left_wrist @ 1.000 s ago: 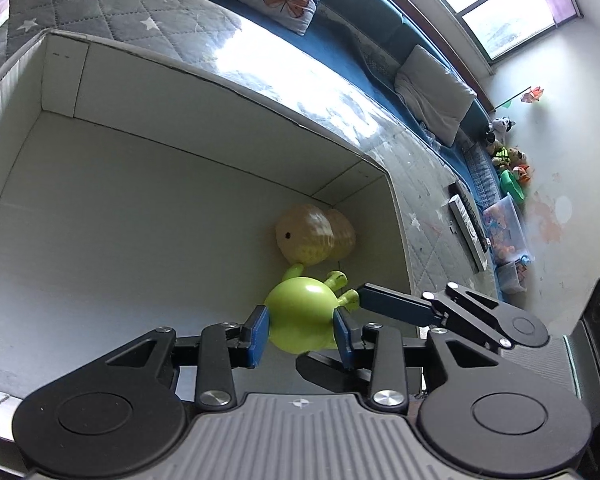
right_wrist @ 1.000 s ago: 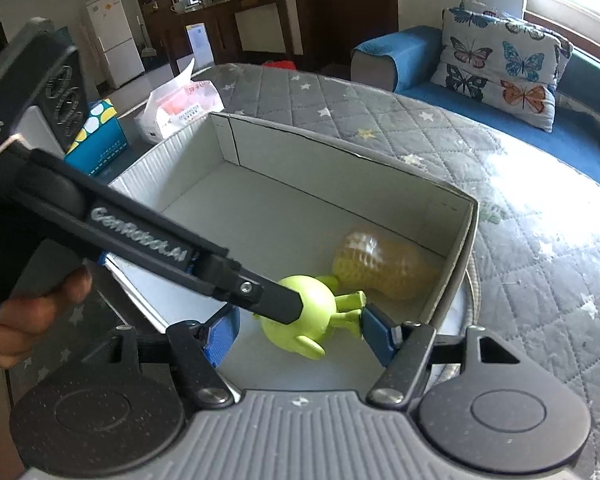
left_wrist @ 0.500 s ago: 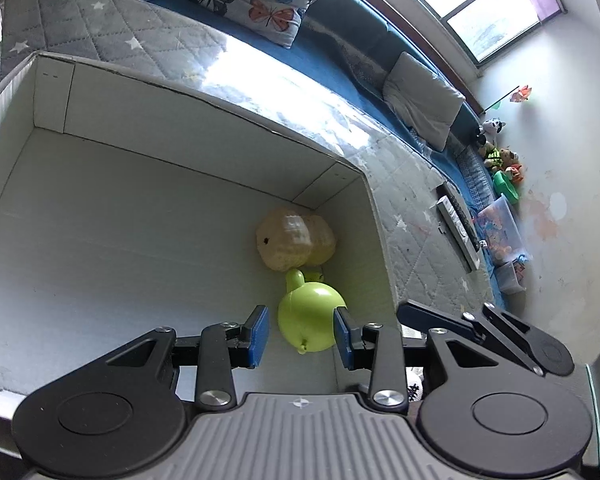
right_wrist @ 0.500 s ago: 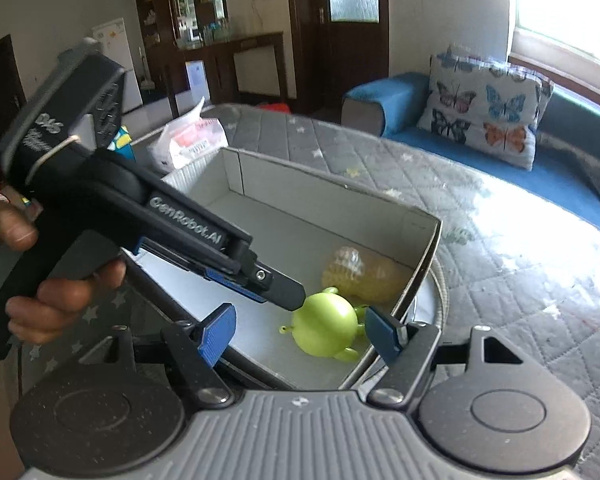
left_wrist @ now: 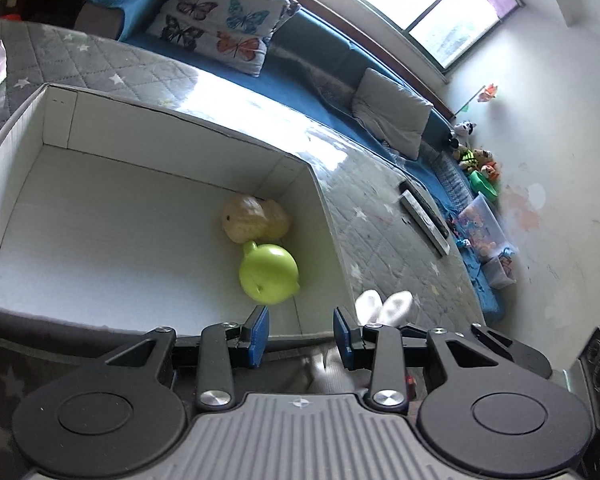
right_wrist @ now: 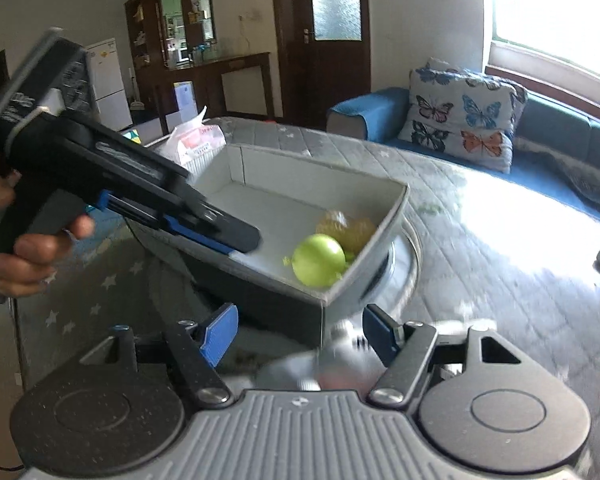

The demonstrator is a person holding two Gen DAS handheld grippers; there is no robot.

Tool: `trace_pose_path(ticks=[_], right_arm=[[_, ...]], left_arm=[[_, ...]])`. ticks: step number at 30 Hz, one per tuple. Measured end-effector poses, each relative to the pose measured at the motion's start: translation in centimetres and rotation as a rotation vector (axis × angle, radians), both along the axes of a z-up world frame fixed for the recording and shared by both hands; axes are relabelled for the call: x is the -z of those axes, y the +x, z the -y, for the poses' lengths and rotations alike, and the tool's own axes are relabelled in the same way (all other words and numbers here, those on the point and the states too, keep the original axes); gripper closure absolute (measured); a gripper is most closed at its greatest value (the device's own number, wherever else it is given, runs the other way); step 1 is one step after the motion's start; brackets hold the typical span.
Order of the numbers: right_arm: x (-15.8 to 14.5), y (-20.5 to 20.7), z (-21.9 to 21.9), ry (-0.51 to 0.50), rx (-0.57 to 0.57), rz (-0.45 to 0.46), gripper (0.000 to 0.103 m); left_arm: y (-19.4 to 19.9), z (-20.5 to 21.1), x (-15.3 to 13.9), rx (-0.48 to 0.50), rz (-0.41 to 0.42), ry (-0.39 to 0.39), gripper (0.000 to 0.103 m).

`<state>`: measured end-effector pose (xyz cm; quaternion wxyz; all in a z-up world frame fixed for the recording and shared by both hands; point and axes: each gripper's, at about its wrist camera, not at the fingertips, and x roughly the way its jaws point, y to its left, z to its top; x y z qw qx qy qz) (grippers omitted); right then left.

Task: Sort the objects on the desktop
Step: 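Move the left gripper to the white plush bunny and grasp its leg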

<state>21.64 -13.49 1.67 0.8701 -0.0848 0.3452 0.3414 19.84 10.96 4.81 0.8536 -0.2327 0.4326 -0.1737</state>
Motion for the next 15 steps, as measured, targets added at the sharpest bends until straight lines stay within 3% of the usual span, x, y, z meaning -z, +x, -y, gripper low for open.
trace_pose_path(ticks=[4,7,13,15], right_arm=[[1.1,-0.9,1.5,0.006,0.023,-0.036,0.041],[1.7,-1.2,2.3,0.016,0.036,-0.063,0.050],[2.9,-1.2,3.2,0.031,0.049,-0.104,0.058],[3.1,-1.0,3.1,0.038,0.050,-0.114,0.066]], left_arm=[[-2.0,1.2,-0.1,0.031,0.025,0.003,0.065],[-3.3,2.2,0.3,0.072,0.040,0.018,0.066],[-4.3,4.0,2.9,0.147,0.004,0.042,0.066],[-4.5,4.4,3.6,0.161,-0.005,0.054,0.065]])
